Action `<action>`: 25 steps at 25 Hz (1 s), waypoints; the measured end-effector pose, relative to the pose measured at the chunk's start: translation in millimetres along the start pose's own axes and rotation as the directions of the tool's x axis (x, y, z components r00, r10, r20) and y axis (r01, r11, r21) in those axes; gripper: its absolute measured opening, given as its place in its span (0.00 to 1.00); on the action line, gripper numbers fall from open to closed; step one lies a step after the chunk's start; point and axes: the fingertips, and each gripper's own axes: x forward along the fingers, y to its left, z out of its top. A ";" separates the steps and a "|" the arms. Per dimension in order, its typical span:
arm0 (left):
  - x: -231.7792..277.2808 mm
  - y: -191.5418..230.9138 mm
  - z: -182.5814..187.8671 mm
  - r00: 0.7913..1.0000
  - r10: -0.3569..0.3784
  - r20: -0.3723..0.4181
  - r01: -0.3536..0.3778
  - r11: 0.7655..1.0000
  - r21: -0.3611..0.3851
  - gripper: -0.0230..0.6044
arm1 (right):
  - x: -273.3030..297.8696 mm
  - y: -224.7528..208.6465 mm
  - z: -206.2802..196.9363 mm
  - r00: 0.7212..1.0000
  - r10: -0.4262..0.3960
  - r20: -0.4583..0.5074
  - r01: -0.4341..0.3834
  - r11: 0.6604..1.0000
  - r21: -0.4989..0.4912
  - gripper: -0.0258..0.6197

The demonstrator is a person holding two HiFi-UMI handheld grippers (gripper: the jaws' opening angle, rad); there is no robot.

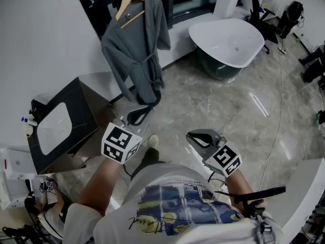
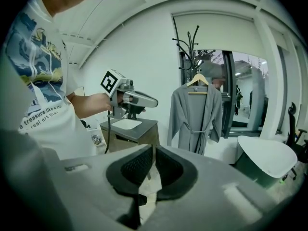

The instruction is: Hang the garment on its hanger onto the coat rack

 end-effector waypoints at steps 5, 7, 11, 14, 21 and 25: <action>-5.2 -73.9 -24.2 0.990 -0.143 -0.012 0.143 0.990 -0.018 0.04 | -19.6 16.9 -8.4 0.999 -0.020 0.029 0.020 1.000 0.024 0.07; -6.3 -101.0 -31.6 0.979 -0.203 -0.018 0.203 0.979 -0.017 0.04 | -29.7 20.8 -12.7 0.998 -0.040 0.040 0.038 0.998 0.041 0.06; -3.7 -141.5 -50.6 0.953 -0.295 -0.072 0.298 0.954 0.029 0.04 | -48.5 25.1 -22.9 0.995 -0.084 0.055 0.080 0.994 0.081 0.04; -3.5 -163.9 -55.9 0.935 -0.346 -0.079 0.349 0.937 0.029 0.04 | -56.2 30.3 -28.6 0.994 -0.097 0.059 0.091 0.991 0.094 0.04; -10.5 -175.9 -68.1 0.933 -0.351 -0.082 0.354 0.935 0.024 0.04 | -48.5 52.3 -28.2 0.997 -0.061 0.047 0.060 0.998 0.025 0.04; -15.6 -165.7 -69.3 0.941 -0.329 -0.084 0.331 0.943 0.016 0.04 | -42.4 56.1 -22.2 0.998 -0.047 0.046 0.047 0.999 -0.003 0.04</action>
